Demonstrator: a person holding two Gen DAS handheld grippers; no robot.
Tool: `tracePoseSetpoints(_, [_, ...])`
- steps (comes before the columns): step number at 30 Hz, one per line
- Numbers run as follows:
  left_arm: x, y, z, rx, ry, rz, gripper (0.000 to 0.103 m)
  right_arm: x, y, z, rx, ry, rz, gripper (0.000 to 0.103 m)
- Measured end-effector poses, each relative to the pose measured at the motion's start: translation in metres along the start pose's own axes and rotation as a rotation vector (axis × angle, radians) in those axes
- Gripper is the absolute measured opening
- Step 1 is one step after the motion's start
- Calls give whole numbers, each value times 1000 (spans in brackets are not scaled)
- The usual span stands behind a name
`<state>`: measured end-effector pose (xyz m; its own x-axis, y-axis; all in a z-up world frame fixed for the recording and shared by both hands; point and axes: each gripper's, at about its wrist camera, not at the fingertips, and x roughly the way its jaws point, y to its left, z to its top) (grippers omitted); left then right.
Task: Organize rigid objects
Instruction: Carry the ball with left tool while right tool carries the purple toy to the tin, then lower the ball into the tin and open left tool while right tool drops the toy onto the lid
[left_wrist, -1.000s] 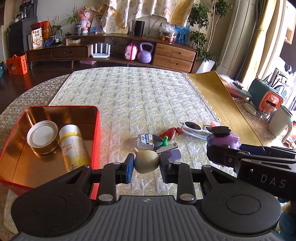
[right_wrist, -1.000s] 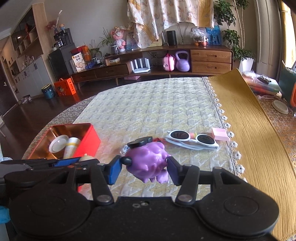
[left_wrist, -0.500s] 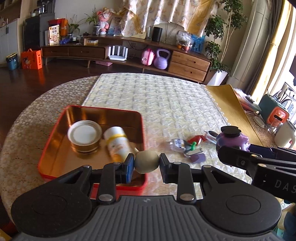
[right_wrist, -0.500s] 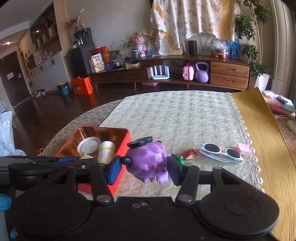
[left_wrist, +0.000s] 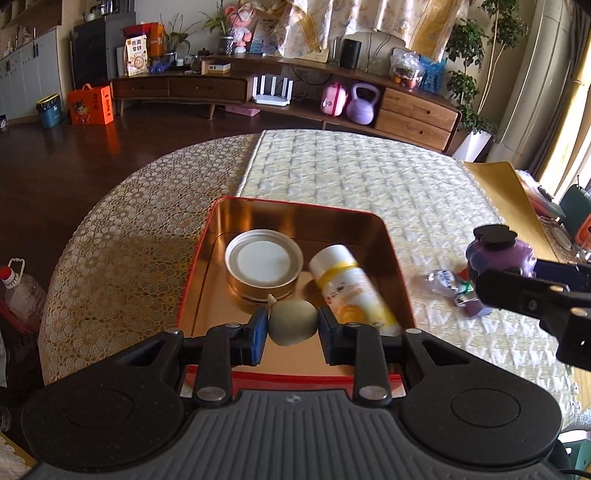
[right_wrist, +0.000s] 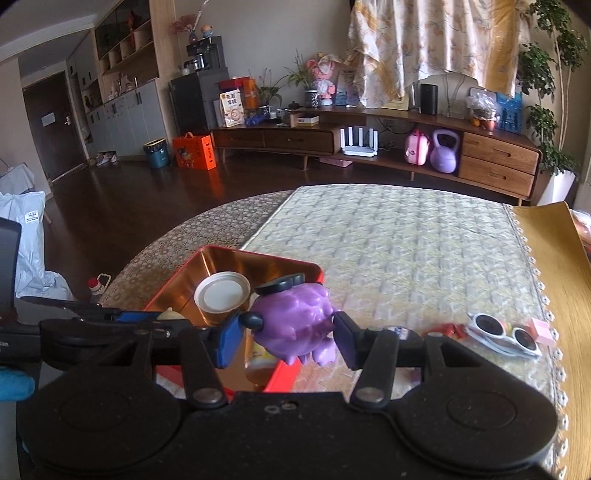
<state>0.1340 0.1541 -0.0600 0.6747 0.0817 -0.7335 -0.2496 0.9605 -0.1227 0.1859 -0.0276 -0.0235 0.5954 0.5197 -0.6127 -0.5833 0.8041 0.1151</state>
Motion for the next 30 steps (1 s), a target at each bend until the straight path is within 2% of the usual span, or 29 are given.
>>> tracePoseSetpoints(4, [14,8,0,-3,31,14,29,21,6,10,-10,18,14,53])
tracePoseSetpoints(16, [44,11,5,-3,56,49,29,94,19,33,0,90,70,53])
tracePoseSetpoints(24, [59,13,2,5,79,67,29,128,36,39,-72,131,84,53])
tracePoseSetpoints(30, [62,11,1,12,58,76,29,145,45,40,-80,144,116,53])
